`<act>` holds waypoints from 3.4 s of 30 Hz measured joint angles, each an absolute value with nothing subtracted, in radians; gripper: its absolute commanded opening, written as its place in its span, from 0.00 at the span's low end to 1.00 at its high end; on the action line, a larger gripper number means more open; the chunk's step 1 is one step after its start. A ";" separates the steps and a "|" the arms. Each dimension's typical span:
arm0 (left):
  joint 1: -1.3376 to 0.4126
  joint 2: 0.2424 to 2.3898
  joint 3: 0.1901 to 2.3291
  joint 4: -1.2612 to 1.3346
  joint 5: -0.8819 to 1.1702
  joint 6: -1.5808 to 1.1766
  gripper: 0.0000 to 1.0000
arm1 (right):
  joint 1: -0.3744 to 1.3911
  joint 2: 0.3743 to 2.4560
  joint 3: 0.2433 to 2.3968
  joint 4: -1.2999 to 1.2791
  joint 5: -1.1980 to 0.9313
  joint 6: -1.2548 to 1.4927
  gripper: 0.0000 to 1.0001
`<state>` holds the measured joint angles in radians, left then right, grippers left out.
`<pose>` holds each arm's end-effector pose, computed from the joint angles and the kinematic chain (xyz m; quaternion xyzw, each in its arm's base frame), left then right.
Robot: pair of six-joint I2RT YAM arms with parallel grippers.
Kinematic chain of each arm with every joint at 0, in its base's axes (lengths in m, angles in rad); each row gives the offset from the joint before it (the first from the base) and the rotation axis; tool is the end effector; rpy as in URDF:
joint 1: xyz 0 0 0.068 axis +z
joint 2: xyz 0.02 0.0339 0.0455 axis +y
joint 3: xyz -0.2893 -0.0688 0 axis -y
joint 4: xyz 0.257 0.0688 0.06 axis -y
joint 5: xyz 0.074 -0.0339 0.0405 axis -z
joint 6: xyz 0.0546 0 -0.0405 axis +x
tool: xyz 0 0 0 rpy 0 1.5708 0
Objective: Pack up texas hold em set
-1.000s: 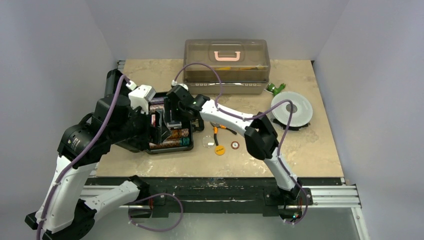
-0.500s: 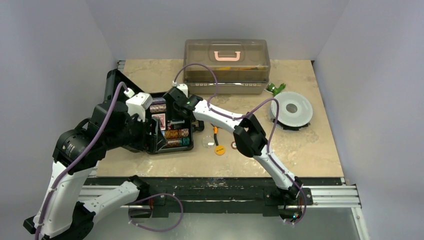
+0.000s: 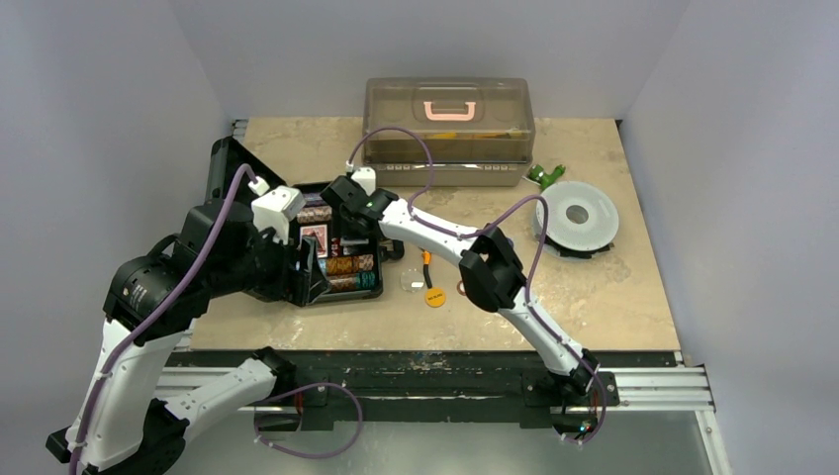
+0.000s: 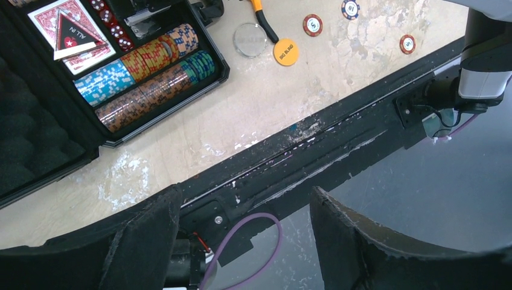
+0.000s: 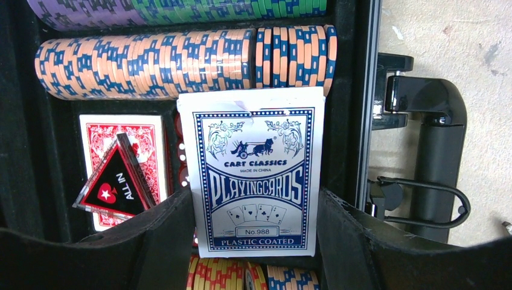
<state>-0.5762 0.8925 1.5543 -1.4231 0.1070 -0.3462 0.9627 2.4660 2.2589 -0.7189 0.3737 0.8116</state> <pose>0.0783 -0.0579 0.4555 0.1262 0.9094 -0.2190 0.3303 0.3504 0.4684 0.2005 -0.0117 0.9338 0.1301 0.3332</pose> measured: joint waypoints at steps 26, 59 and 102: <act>-0.576 0.888 1.563 -1.423 0.112 -0.321 0.75 | 1.010 2.533 2.340 -0.826 0.484 0.890 0.41; -0.576 0.881 1.560 -1.424 0.119 -0.321 0.75 | 1.021 2.548 2.383 -0.838 0.444 0.780 0.82; -0.576 0.908 1.540 -1.417 0.131 -0.304 0.75 | 0.907 2.328 2.101 -0.762 0.159 0.575 0.18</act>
